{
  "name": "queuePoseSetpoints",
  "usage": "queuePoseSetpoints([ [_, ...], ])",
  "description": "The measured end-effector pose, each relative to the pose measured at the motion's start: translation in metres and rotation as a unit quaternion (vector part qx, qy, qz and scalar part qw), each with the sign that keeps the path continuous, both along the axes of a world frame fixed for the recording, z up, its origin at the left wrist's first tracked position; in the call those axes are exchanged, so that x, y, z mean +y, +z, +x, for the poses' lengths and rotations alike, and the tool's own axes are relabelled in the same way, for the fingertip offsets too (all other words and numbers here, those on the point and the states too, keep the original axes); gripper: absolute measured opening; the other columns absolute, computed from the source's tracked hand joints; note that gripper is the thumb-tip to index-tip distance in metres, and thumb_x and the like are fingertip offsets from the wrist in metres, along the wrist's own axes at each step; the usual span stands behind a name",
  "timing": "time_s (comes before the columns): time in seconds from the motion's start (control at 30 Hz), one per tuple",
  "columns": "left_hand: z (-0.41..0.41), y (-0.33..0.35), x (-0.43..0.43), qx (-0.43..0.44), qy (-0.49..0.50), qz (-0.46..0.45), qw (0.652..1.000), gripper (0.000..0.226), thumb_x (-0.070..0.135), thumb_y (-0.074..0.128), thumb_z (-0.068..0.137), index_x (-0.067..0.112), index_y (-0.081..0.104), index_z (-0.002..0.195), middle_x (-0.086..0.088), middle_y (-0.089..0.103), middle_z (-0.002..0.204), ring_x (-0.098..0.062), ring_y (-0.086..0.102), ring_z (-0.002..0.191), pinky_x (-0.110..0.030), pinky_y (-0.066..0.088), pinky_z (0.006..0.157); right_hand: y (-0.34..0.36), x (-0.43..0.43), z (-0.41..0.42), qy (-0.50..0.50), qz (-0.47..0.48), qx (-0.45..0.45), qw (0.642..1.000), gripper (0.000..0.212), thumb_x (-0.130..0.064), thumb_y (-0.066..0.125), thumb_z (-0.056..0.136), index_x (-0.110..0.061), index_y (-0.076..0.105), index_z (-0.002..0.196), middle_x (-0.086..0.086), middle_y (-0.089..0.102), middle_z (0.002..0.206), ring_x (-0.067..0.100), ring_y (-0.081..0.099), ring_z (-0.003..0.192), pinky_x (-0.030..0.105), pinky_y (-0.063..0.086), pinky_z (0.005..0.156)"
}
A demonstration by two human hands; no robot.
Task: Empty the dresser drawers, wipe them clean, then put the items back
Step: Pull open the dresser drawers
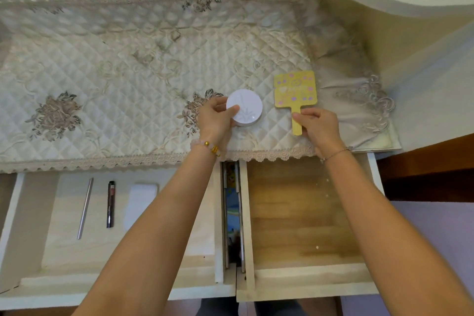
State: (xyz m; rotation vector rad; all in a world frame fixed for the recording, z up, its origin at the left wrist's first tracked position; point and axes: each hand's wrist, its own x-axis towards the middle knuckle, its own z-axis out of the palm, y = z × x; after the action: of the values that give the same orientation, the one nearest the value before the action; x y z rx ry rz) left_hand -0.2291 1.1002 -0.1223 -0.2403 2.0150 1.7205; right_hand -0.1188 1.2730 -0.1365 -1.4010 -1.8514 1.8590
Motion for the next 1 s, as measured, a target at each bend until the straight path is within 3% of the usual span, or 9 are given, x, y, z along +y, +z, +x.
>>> queuePoseSetpoints([
  [0.07,0.004,-0.002,0.004,-0.005,0.004,0.003,1.000,0.028,0.000,0.065,0.083,0.001,0.060,0.111,-0.002,0.058,0.086,-0.013,0.060,0.078,-0.022,0.055,0.058,-0.005,0.001,0.001,-0.002,-0.001,-0.007,1.000,0.016,-0.012,0.076,0.075,-0.014,0.065,0.086,0.003,0.064,0.082,0.022,0.064,0.085,0.043,0.055,0.084],
  [0.2,0.006,-0.007,0.006,0.008,0.003,-0.030,1.000,0.025,0.005,0.069,0.081,0.004,0.063,0.105,-0.001,0.058,0.079,-0.014,0.060,0.076,-0.041,0.057,0.076,-0.009,-0.002,0.004,0.005,0.069,-0.029,0.997,0.016,-0.020,0.077,0.073,-0.018,0.067,0.086,0.000,0.065,0.081,0.016,0.063,0.082,0.035,0.054,0.082],
  [0.3,0.006,-0.009,0.005,0.039,-0.002,-0.060,0.997,0.022,0.011,0.072,0.078,0.010,0.065,0.099,-0.003,0.062,0.081,-0.020,0.064,0.081,-0.047,0.056,0.079,-0.005,-0.003,0.005,0.019,0.148,-0.060,0.987,0.025,-0.026,0.076,0.074,-0.013,0.070,0.095,-0.001,0.065,0.083,0.013,0.061,0.081,0.028,0.049,0.079],
  [0.43,0.010,-0.009,0.005,0.096,-0.026,-0.125,0.987,0.029,0.018,0.073,0.078,0.009,0.067,0.105,-0.006,0.068,0.096,-0.017,0.063,0.088,-0.035,0.054,0.081,-0.002,-0.008,0.006,0.023,0.197,-0.081,0.977,0.025,-0.027,0.074,0.076,-0.015,0.071,0.097,-0.003,0.064,0.080,0.011,0.059,0.080,0.026,0.045,0.074],
  [0.57,0.013,-0.004,0.006,0.167,-0.053,-0.175,0.969,0.030,0.017,0.070,0.081,0.005,0.066,0.108,-0.005,0.066,0.102,-0.014,0.057,0.088,-0.022,0.042,0.074,-0.001,-0.011,0.010,0.026,0.226,-0.081,0.970,0.021,-0.024,0.072,0.077,-0.018,0.067,0.097,-0.007,0.061,0.077,0.014,0.060,0.082,0.025,0.041,0.073],
  [0.63,0.013,-0.003,0.003,0.184,-0.067,-0.189,0.962,0.034,0.019,0.068,0.083,0.006,0.063,0.114,-0.006,0.064,0.107,-0.013,0.056,0.091,-0.022,0.042,0.077,0.000,-0.012,0.013,0.032,0.235,-0.072,0.969,0.021,-0.023,0.070,0.079,-0.019,0.066,0.098,-0.007,0.061,0.080,0.015,0.061,0.087,0.031,0.046,0.081],
  [0.73,0.013,-0.002,-0.008,0.217,-0.100,-0.200,0.950,0.041,0.024,0.063,0.087,0.008,0.057,0.123,-0.006,0.060,0.118,-0.016,0.056,0.103,-0.030,0.045,0.089,0.007,-0.015,0.022,0.067,0.262,-0.046,0.962,0.030,-0.024,0.066,0.083,-0.017,0.061,0.112,-0.001,0.064,0.100,0.015,0.059,0.096,0.035,0.047,0.090],
  [0.87,0.019,0.011,-0.031,0.342,-0.172,-0.258,0.887,0.041,0.026,0.058,0.091,0.011,0.054,0.129,-0.006,0.057,0.125,-0.020,0.049,0.117,-0.024,0.035,0.092,0.024,-0.017,0.035,0.149,0.362,-0.036,0.920,0.048,-0.026,0.060,0.088,-0.014,0.047,0.132,0.005,0.052,0.130,0.020,0.047,0.120,0.025,0.034,0.096],
  [1.0,0.031,0.030,-0.061,0.490,-0.210,-0.309,0.787,0.040,0.026,0.058,0.090,0.007,0.055,0.124,-0.012,0.060,0.120,-0.030,0.054,0.113,-0.040,0.042,0.093,0.045,-0.027,0.053,0.190,0.448,-0.008,0.873,0.053,-0.031,0.057,0.090,-0.010,0.041,0.136,0.008,0.048,0.135,0.023,0.042,0.126,0.021,0.027,0.100],
])
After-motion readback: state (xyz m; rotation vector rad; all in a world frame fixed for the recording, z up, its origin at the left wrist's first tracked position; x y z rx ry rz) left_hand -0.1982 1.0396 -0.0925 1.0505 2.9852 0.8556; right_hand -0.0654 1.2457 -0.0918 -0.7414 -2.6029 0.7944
